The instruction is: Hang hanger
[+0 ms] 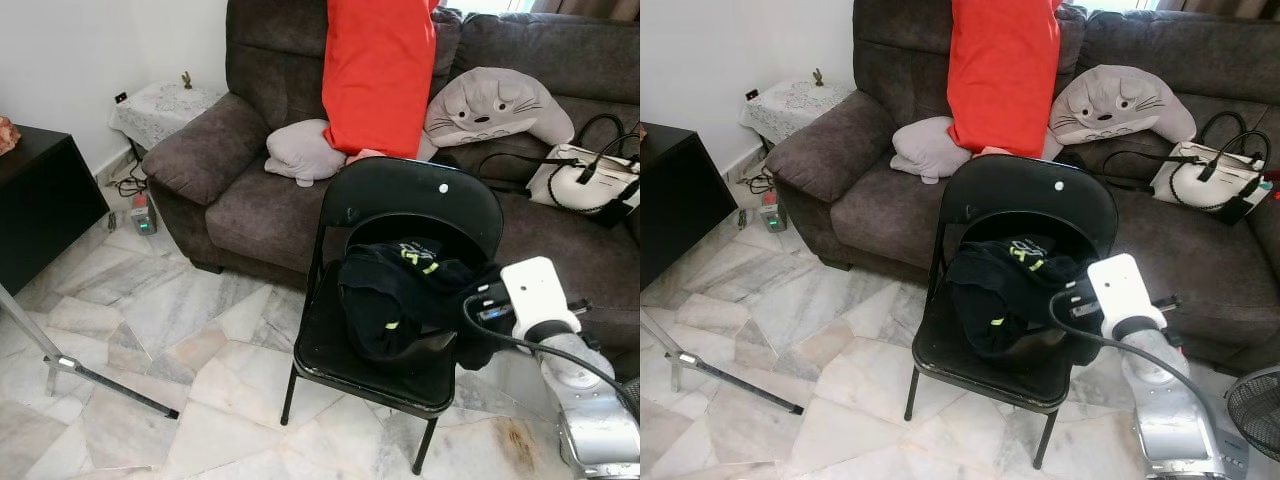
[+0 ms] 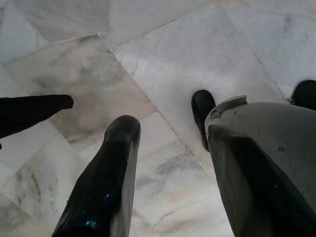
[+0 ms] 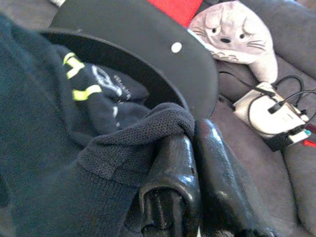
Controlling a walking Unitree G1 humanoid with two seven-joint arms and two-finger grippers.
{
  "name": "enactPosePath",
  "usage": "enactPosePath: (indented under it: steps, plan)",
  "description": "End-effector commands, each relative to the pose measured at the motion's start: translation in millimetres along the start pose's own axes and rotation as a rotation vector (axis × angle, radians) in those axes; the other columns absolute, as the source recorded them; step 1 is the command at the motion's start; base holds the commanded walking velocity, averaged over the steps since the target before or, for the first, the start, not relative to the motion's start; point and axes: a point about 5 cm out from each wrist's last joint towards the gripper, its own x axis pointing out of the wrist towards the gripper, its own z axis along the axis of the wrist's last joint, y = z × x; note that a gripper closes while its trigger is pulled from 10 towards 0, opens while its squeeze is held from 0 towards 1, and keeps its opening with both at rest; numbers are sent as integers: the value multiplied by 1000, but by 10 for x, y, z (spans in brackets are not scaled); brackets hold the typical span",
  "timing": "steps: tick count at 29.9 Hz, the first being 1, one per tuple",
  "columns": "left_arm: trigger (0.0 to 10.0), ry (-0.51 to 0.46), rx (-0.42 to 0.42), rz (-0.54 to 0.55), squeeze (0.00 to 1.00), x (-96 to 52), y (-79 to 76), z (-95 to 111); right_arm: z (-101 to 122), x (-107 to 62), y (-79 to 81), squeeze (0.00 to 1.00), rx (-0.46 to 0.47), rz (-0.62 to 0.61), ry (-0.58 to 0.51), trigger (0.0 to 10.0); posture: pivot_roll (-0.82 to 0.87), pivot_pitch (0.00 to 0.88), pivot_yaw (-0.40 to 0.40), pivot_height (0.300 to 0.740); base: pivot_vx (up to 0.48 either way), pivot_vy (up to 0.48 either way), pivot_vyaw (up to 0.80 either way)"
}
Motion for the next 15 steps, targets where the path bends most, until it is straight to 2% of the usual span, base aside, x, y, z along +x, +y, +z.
enactPosePath:
  steps: [1, 7, 10, 12, 13, 15]
  plan:
    - [10000, 35, -1, -1, 0, -26, 32, -98, -71, 33, 41, 0, -33, 16, 18, 0, -11, 108, 8, 740, 0, 0, 0]
    - [10000, 32, 3, 0, 0, -23, 37, -86, -27, 280, 46, 0, -143, 29, -14, 0, 3, 107, 16, 740, 0, 0, 0]
    - [10000, 32, 6, 1, 0, -22, 39, -81, 23, 355, 47, 0, -162, 34, -32, 0, 9, 102, 17, 740, 0, 0, 0]
    - [10000, 31, 8, 2, 0, -21, 41, -76, 115, 446, 50, 0, -179, 40, -71, 0, 16, 102, 19, 740, 0, 0, 0]
    - [10000, 29, 10, 4, 0, -20, 45, -71, 238, 542, 60, 0, -191, 49, -117, 0, 24, 99, 19, 740, 0, 0, 0]
    - [10000, 29, 11, 6, 0, -20, 47, -68, 325, 602, 76, 0, -205, 62, -143, 0, 28, 99, 19, 740, 0, 0, 0]
